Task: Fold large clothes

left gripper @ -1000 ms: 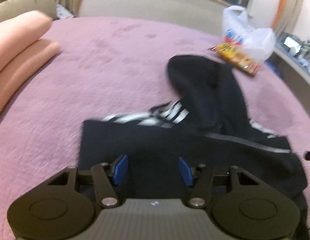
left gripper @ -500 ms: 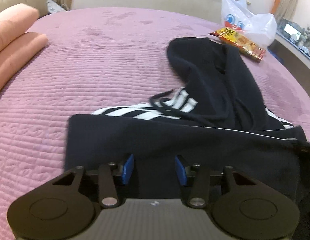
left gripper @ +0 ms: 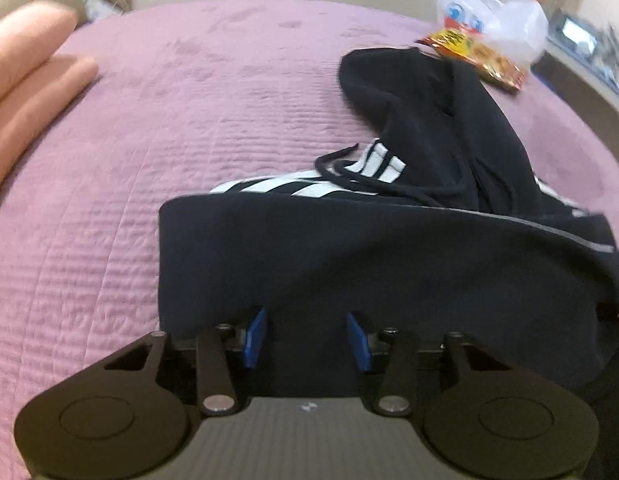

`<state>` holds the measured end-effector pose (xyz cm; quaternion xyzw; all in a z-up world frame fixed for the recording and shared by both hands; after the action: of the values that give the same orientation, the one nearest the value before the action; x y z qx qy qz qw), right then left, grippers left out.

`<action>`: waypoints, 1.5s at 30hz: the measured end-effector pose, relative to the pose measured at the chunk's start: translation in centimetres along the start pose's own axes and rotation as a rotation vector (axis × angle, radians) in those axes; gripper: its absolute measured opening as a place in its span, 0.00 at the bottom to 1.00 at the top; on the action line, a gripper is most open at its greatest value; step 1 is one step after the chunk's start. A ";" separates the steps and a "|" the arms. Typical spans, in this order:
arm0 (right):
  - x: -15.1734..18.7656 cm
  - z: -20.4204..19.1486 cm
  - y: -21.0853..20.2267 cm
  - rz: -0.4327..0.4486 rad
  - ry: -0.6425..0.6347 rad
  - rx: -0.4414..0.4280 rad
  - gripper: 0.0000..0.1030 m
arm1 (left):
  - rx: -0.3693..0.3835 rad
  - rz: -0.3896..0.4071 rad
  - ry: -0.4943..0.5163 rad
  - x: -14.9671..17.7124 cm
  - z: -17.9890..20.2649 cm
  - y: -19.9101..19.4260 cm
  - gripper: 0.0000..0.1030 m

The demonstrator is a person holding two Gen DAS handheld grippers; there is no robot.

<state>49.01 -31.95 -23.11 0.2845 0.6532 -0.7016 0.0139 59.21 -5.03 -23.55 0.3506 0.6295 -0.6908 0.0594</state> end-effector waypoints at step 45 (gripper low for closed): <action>-21.6 -5.0 2.6 0.340 0.133 -0.197 0.08 | 0.203 0.150 -0.173 -18.9 -9.3 9.7 0.07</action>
<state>70.07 -35.34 -16.40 0.4335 0.6608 -0.6015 0.1168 82.24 -5.33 -20.63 0.3400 0.5212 -0.7721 0.1293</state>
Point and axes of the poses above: each gripper's, at about its wrist camera, not at the fingertips, and y roughly the way its jaws point, z to its right, x to its underside, the point moved 1 cm from there along y, roughly the way its jaws point, and after that the axes turned 9 degrees about y, right-handed, at the moved point
